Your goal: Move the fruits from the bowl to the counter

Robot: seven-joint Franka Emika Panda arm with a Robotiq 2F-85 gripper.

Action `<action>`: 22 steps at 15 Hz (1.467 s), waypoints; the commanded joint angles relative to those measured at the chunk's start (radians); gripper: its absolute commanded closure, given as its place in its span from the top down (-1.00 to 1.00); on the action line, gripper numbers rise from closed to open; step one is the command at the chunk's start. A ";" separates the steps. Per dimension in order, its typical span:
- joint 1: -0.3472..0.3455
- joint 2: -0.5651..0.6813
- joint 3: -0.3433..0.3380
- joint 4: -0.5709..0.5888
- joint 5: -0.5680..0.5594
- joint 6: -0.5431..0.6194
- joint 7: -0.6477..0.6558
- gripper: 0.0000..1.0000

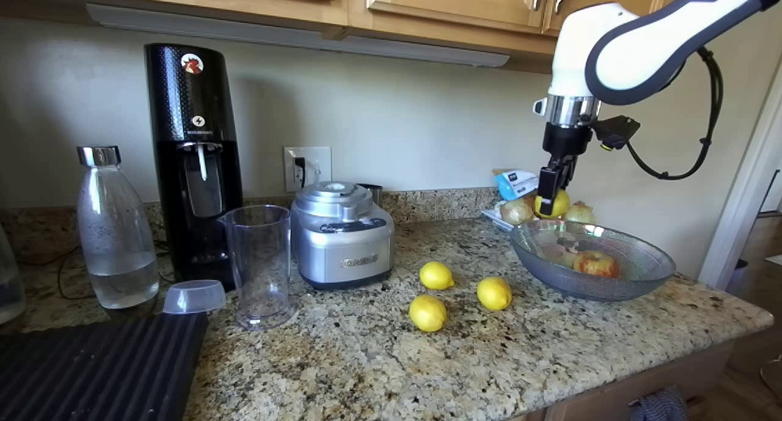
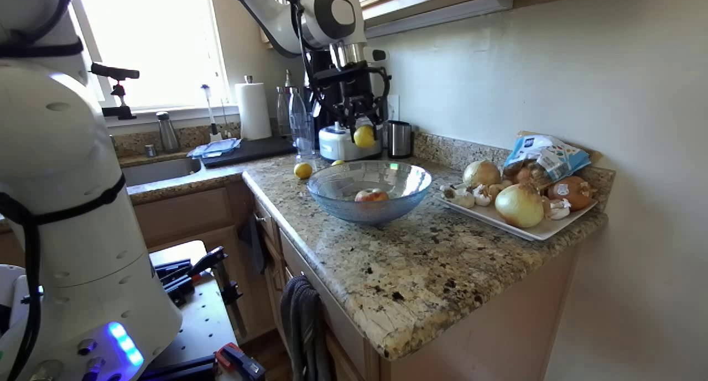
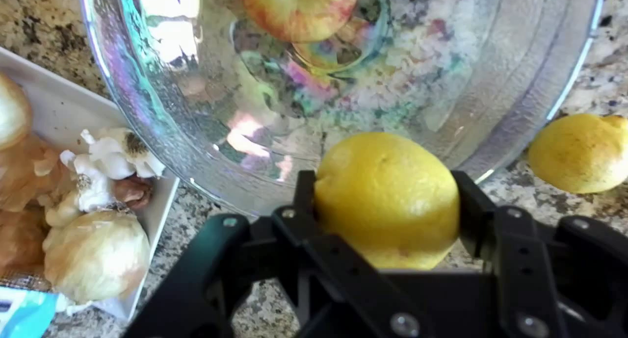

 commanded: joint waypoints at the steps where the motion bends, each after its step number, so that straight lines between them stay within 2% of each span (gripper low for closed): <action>1: 0.041 -0.022 0.045 0.033 0.000 -0.075 0.068 -0.05; 3: 0.067 -0.001 0.075 0.053 0.007 -0.079 0.111 -0.17; 7: 0.105 0.068 0.116 0.072 0.063 -0.031 0.120 -0.15; 8: 0.111 0.093 0.121 0.077 0.075 -0.013 0.113 0.06; 9: 0.115 0.116 0.124 0.086 0.085 -0.011 0.107 0.16; 15: 0.124 0.244 0.132 0.122 0.133 0.070 0.068 0.23; 22: 0.154 0.359 0.104 0.217 0.062 0.086 0.084 0.30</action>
